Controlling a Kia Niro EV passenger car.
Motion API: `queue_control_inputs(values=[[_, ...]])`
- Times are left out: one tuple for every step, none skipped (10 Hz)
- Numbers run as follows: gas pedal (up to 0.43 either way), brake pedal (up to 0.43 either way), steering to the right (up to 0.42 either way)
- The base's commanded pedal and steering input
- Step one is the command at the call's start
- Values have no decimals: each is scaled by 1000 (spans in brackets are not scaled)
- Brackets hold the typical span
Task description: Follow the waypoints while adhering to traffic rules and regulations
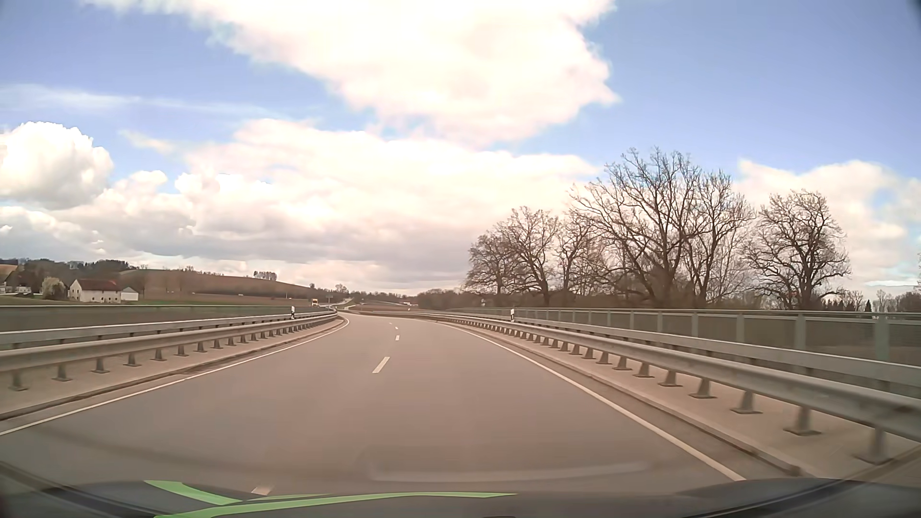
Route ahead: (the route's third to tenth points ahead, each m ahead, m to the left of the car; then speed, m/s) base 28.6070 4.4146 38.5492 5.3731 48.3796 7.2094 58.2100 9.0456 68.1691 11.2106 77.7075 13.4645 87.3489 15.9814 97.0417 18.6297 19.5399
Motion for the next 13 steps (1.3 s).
queue_control_inputs(values=[[169, 0, -18], [169, 0, -18], [169, 0, -18], [169, 0, -17], [169, 0, -16], [169, 0, -16], [169, 0, -16], [169, 0, -16], [169, 0, -16], [169, 0, -17], [169, 0, -18], [169, 0, -19], [169, 0, -19]])
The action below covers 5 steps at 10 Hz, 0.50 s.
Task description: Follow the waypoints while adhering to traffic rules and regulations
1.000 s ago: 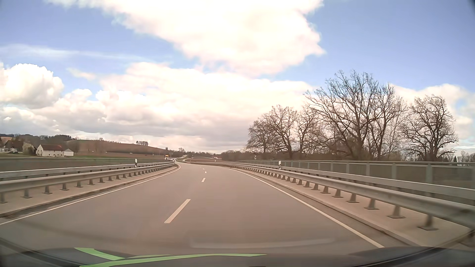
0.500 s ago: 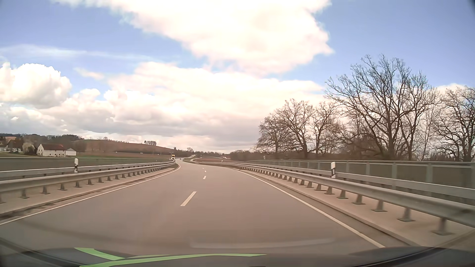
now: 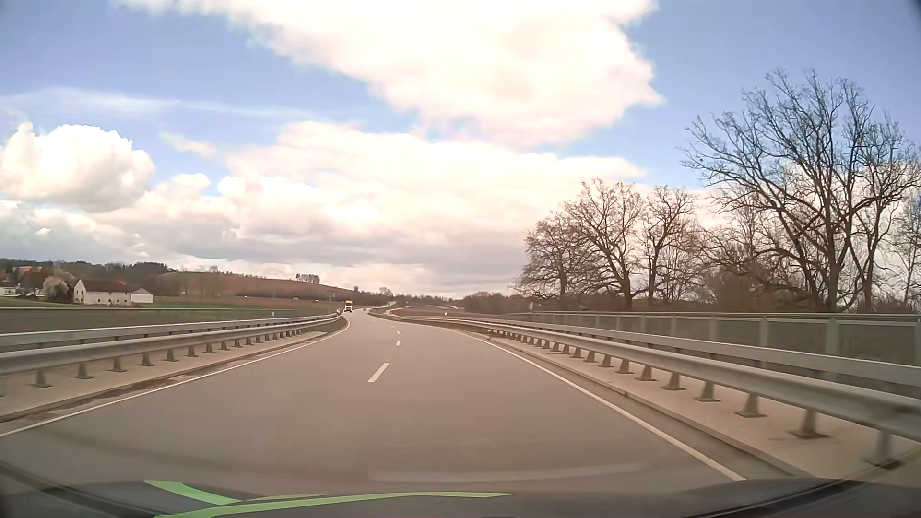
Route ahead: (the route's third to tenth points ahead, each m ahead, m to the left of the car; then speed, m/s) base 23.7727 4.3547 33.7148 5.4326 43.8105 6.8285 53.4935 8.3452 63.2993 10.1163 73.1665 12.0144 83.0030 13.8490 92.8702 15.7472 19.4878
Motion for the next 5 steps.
queue_control_inputs(values=[[169, 0, -19], [169, 0, -19], [169, 0, -19], [169, 0, -18], [169, 0, -17]])
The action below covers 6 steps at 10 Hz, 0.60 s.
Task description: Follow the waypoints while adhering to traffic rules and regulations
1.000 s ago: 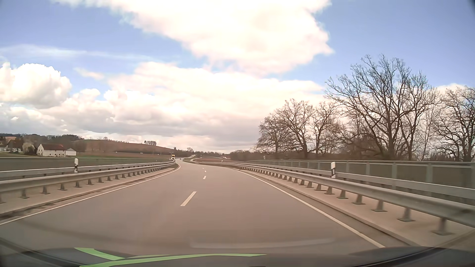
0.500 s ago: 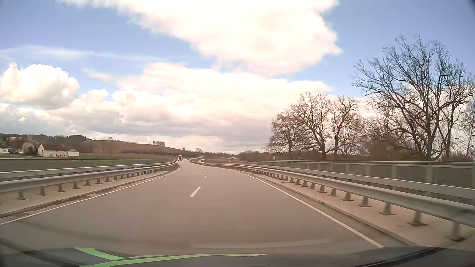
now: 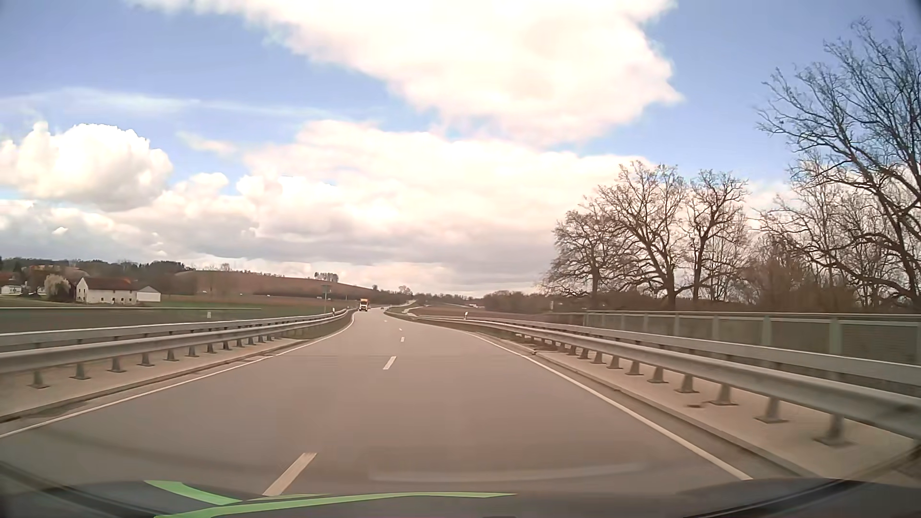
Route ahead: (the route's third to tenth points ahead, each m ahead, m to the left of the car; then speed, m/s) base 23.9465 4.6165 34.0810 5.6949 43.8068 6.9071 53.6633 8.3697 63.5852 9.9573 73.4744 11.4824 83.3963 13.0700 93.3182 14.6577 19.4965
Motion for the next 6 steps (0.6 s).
queue_control_inputs(values=[[169, 0, -16], [169, 0, -16], [169, 0, -16], [169, 0, -16], [169, 0, -16], [169, 0, -16]])
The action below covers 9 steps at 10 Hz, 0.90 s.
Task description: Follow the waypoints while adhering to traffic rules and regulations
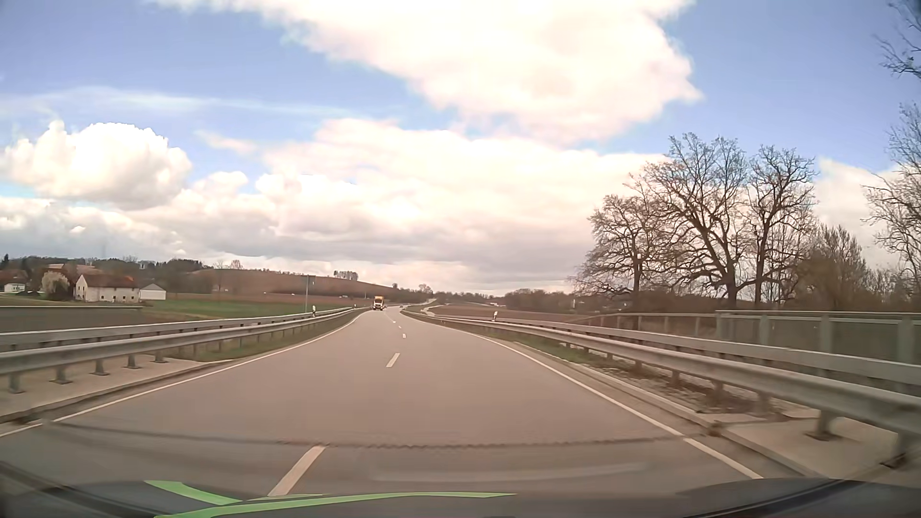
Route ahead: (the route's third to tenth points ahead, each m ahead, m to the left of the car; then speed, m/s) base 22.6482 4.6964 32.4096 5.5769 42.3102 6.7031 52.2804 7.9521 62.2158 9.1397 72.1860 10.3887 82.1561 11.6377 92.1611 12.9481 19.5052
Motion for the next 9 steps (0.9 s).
queue_control_inputs(values=[[169, 0, -15], [169, 0, -15], [169, 0, -16], [169, 0, -16], [169, 0, -16], [169, 0, -16], [177, 0, -16], [177, 0, -17], [177, 0, -17]])
